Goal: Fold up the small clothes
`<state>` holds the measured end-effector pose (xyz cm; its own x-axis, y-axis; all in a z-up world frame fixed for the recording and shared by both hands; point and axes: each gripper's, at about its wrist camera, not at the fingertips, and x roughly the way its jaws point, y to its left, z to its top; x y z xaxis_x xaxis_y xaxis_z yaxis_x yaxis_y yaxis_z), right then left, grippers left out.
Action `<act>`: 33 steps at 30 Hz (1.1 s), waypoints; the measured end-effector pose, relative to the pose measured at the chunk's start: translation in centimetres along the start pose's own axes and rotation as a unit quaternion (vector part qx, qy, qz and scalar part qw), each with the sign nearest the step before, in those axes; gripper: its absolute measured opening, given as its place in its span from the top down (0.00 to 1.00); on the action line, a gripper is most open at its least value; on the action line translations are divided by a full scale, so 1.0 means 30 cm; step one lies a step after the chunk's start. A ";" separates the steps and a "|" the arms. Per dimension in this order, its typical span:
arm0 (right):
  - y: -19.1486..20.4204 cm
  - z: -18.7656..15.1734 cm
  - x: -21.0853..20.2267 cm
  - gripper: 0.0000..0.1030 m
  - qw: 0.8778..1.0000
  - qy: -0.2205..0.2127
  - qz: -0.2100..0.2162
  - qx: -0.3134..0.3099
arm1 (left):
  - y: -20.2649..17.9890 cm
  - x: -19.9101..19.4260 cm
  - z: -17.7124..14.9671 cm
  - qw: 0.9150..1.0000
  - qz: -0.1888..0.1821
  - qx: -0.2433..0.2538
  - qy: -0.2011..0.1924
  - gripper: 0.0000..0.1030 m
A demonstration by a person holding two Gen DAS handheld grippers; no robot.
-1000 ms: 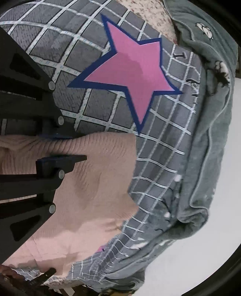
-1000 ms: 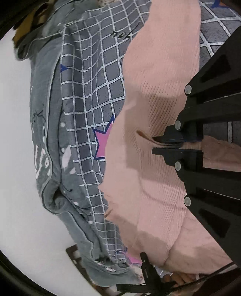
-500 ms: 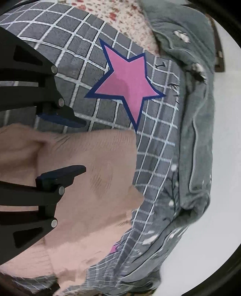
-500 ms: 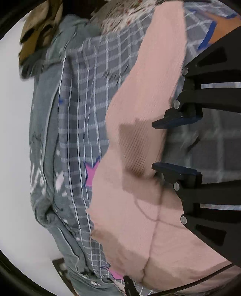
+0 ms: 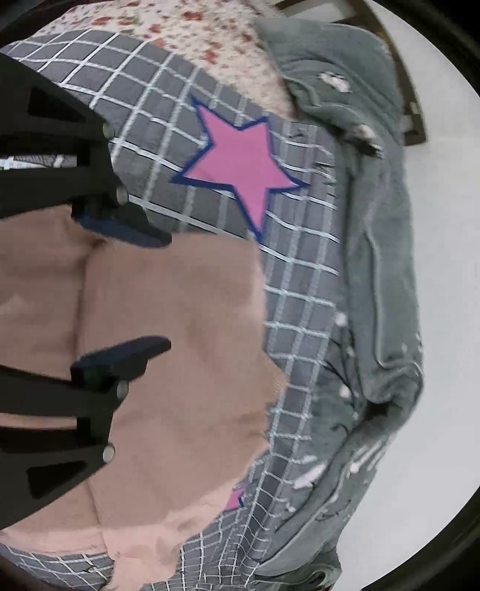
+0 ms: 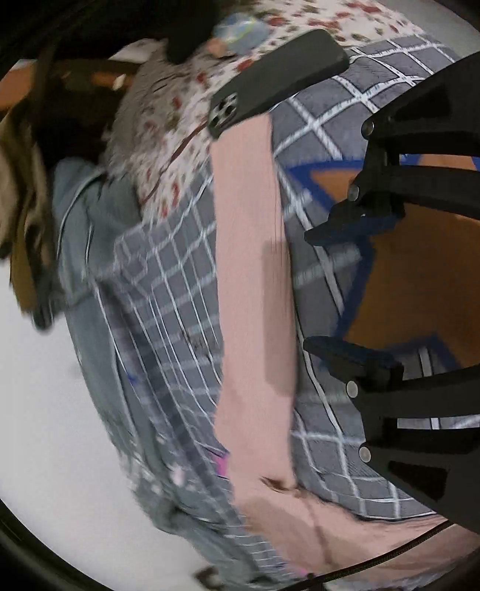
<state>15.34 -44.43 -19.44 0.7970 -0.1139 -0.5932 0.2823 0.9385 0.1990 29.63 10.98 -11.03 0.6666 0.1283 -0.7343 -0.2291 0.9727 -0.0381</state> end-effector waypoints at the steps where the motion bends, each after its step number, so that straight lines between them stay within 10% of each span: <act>1: -0.031 0.006 0.008 0.49 1.000 0.001 0.006 0.015 | -0.023 -0.012 0.010 1.000 0.000 0.003 -0.008 0.39; 18: -0.227 0.098 0.108 0.52 0.990 -0.013 0.048 0.135 | -0.189 -0.020 0.016 0.999 -0.001 0.023 -0.023 0.36; 21: -0.205 0.130 0.111 0.93 0.994 -0.012 0.009 0.107 | -0.154 -0.035 0.017 0.999 0.005 0.016 -0.028 0.36; 33: 0.153 0.303 -0.109 0.94 0.990 -0.128 -0.027 -0.057 | 0.158 -0.089 -0.039 0.998 -0.004 -0.057 -0.020 0.36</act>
<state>18.89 -42.72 -9.50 0.8956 -0.2296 -0.3809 0.2775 0.9578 0.0752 25.95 15.02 -10.05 0.6958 0.1313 -0.7061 -0.3023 0.9453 -0.1221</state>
